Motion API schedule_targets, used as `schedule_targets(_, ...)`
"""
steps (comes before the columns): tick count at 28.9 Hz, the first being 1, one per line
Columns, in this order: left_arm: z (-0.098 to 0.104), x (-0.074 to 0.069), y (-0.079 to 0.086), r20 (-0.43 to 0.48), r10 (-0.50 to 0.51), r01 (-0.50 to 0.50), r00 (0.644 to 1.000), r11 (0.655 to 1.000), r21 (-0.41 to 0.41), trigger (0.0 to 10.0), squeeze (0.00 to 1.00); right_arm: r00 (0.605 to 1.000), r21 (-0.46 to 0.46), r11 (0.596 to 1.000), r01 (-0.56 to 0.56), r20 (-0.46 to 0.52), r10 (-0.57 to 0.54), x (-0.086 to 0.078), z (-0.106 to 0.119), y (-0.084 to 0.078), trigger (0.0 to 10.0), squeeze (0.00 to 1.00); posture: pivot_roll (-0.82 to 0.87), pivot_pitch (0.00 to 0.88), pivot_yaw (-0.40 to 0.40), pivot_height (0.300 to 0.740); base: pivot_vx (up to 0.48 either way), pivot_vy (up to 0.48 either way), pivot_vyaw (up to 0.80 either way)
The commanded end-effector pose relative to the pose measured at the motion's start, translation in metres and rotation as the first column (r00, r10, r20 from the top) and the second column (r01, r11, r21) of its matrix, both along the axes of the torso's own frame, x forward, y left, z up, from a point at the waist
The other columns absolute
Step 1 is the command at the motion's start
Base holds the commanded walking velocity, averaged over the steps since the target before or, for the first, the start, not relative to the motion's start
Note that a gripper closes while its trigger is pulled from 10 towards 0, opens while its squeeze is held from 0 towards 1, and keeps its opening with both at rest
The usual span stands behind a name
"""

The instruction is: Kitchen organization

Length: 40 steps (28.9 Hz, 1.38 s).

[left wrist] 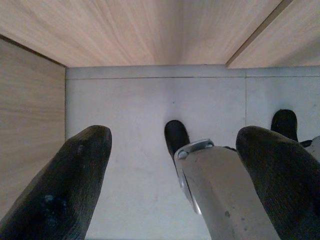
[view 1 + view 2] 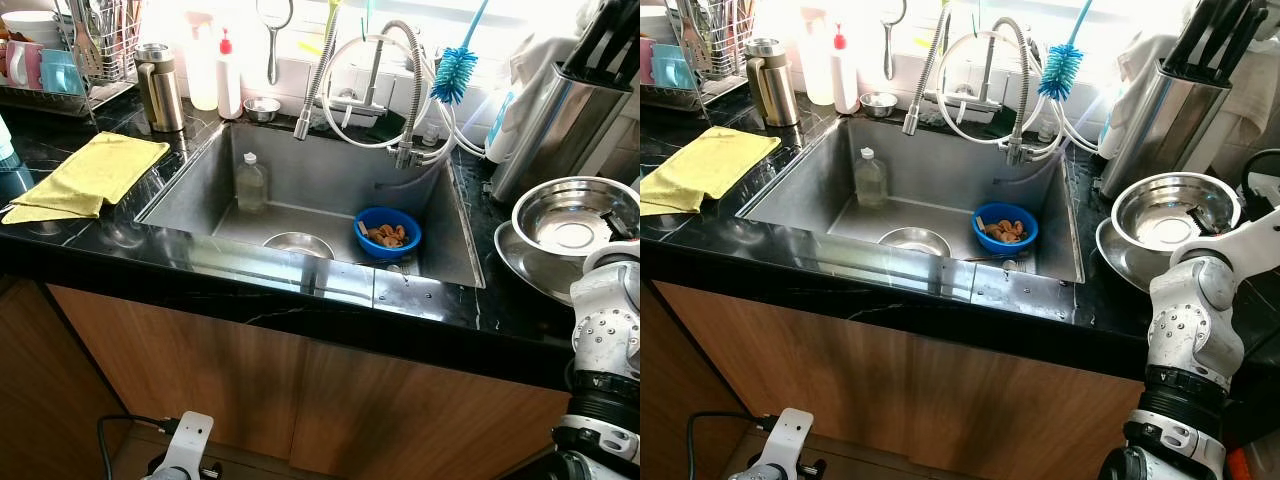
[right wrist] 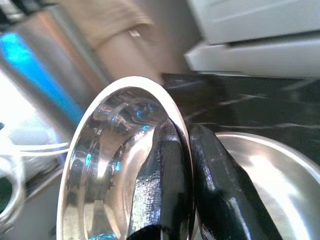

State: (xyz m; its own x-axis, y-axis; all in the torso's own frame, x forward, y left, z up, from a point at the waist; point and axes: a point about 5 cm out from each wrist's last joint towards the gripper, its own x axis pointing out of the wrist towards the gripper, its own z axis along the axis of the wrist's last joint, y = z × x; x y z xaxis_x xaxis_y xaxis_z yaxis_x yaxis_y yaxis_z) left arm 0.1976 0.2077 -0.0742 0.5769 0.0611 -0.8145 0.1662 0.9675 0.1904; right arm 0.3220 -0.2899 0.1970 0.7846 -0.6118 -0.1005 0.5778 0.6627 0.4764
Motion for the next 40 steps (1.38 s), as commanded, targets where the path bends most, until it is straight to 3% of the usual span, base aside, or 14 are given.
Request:
schedule_targets(1,0.000,0.001,-0.002,0.002,-0.005,0.005,1.000,1.000,0.002,10.0,0.00,0.995,-0.101,0.993,-0.053,0.079,0.061,0.004,0.025,0.006,10.0,0.00,0.19,0.000,-0.133,0.736,0.000,0.000,0.00)
schedule_targets(3,0.000,0.001,-0.002,0.005,-0.005,0.005,1.000,1.000,0.004,10.0,0.00,0.956,-0.214,0.954,-0.212,0.156,0.247,0.013,0.044,0.030,10.0,0.00,0.19,0.000,-0.133,0.736,0.000,0.000,0.00)
schedule_targets(5,0.000,0.000,-0.003,0.006,-0.008,0.008,1.000,1.000,0.004,10.0,0.00,0.891,-0.324,0.874,-0.364,0.153,0.428,0.019,0.052,0.054,10.0,0.00,0.19,0.000,-0.136,0.736,0.000,0.000,0.00)
schedule_targets(13,-0.001,0.000,-0.004,0.008,-0.004,0.004,1.000,1.000,-0.001,10.0,0.00,0.876,-0.300,0.866,-0.400,0.152,0.457,0.025,0.045,0.060,10.0,0.00,0.19,0.000,-0.144,0.736,0.000,0.000,0.00)
schedule_targets(14,-0.001,0.000,-0.004,0.008,-0.004,0.004,1.000,1.000,-0.002,10.0,0.00,0.869,-0.288,0.857,-0.428,0.132,0.478,0.027,0.040,0.061,10.0,0.00,0.19,0.000,-0.145,0.736,0.000,0.000,0.00)
schedule_targets(15,-0.001,0.000,-0.005,0.008,-0.003,0.003,1.000,1.000,-0.004,10.0,0.00,0.851,-0.268,0.825,-0.498,0.030,0.524,0.033,0.020,0.064,10.0,0.00,0.19,0.000,-0.147,0.736,0.000,0.000,0.00)
schedule_targets(19,-0.001,0.001,-0.005,0.008,0.006,-0.006,1.000,1.000,-0.011,10.0,0.00,0.795,-0.262,0.754,-0.602,-0.105,0.598,0.039,-0.009,0.066,10.0,0.00,0.19,0.000,-0.153,0.736,0.000,0.000,0.00)
schedule_targets(25,-0.001,0.001,-0.006,0.008,0.011,-0.011,1.000,1.000,-0.015,10.0,0.00,0.749,-0.273,0.699,-0.660,-0.177,0.638,0.044,-0.022,0.068,10.0,0.00,0.19,0.000,-0.154,0.736,0.000,0.000,0.00)
schedule_targets(30,0.000,0.001,-0.006,0.009,0.015,-0.015,1.000,1.000,-0.016,10.0,0.00,0.743,-0.276,0.692,-0.668,-0.189,0.642,0.047,-0.026,0.066,10.0,0.00,0.19,0.000,-0.154,0.736,0.000,0.000,0.00)
schedule_targets(36,0.000,0.001,-0.006,0.013,0.023,-0.022,1.000,0.999,-0.029,10.0,0.00,0.801,-0.295,0.744,-0.599,-0.227,0.554,0.050,-0.033,0.051,10.0,0.00,0.20,0.000,-0.156,0.736,0.000,0.000,0.00)
schedule_targets(40,0.000,0.001,-0.006,0.013,0.025,-0.025,1.000,0.999,-0.032,10.0,0.00,0.808,-0.300,0.751,-0.588,-0.234,0.540,0.052,-0.036,0.047,10.0,0.00,0.20,0.000,-0.156,0.736,0.000,0.000,0.00)
